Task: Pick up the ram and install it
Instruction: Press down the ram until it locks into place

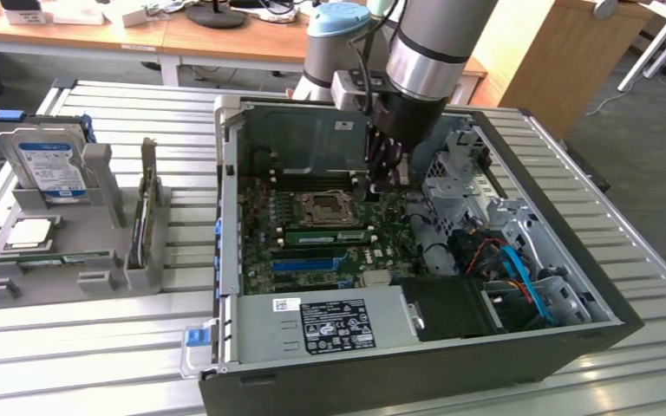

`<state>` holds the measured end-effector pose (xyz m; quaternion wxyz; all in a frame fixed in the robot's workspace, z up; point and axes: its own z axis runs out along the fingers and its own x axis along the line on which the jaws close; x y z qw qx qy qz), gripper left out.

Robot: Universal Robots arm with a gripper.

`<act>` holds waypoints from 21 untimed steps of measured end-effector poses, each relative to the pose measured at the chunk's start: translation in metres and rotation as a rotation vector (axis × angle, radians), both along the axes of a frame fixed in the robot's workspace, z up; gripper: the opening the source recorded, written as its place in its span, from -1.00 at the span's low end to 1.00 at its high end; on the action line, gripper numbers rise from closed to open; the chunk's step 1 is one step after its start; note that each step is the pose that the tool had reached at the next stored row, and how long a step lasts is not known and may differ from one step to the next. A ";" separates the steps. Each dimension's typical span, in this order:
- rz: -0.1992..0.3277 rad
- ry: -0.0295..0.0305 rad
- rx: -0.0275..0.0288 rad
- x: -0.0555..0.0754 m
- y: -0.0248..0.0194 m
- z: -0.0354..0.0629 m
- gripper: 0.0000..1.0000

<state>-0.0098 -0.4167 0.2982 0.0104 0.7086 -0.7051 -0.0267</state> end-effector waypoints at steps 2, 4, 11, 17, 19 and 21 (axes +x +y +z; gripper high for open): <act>0.001 0.0000 0.0000 0.003 0.0000 -0.0001 -0.79; 0.001 -0.0001 0.0000 0.004 0.0000 -0.0002 -0.79; 0.004 -0.0017 0.0000 0.009 0.0000 -0.0008 -0.79; 0.007 -0.0045 0.0000 0.010 0.0000 -0.0012 -0.79; 0.007 -0.0046 0.0000 0.010 0.0000 -0.0012 -0.79; 0.007 -0.0046 0.0000 0.010 0.0000 -0.0012 -0.79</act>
